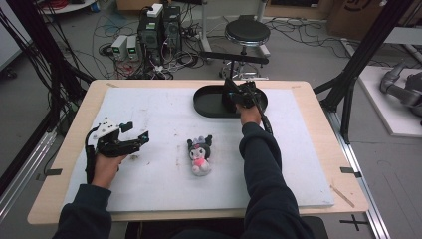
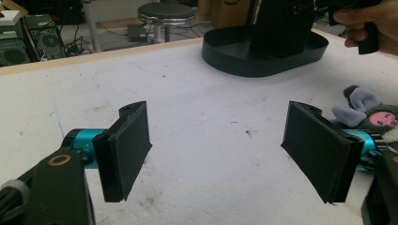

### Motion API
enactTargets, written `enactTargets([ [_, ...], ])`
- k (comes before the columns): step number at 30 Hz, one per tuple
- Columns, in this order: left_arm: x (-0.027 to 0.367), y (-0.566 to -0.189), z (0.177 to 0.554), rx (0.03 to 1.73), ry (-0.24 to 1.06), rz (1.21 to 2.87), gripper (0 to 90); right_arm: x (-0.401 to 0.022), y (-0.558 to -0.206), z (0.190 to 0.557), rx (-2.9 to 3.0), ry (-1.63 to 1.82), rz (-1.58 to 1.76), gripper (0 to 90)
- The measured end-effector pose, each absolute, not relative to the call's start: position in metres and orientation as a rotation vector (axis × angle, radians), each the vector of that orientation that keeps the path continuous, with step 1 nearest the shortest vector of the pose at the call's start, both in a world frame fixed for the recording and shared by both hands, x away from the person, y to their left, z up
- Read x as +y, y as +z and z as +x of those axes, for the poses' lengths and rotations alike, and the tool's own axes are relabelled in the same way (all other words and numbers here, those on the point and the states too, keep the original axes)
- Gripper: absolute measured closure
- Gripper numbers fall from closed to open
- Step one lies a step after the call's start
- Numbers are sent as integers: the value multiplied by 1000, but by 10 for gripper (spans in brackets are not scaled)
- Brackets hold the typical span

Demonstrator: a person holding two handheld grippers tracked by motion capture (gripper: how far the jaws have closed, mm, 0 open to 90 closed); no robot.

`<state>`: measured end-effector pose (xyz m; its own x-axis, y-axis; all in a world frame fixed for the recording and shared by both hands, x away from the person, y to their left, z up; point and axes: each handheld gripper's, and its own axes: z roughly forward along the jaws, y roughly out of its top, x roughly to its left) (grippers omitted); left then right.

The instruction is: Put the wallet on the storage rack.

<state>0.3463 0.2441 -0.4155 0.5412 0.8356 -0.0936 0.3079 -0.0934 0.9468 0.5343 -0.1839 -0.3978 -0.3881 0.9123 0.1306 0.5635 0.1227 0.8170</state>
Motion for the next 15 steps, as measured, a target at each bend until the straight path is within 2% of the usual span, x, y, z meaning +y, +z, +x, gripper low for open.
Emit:
enactTargets([
  [5,244,-415,346,976,590,1663,231,-188,-395,533,2000,1128,1417,693],
  [13,245,-415,346,979,590,1658,231,-199,-390,531,1928,1011,1427,465],
  [15,245,-415,346,978,583,1646,231,-206,-385,528,1895,1010,1440,436],
])
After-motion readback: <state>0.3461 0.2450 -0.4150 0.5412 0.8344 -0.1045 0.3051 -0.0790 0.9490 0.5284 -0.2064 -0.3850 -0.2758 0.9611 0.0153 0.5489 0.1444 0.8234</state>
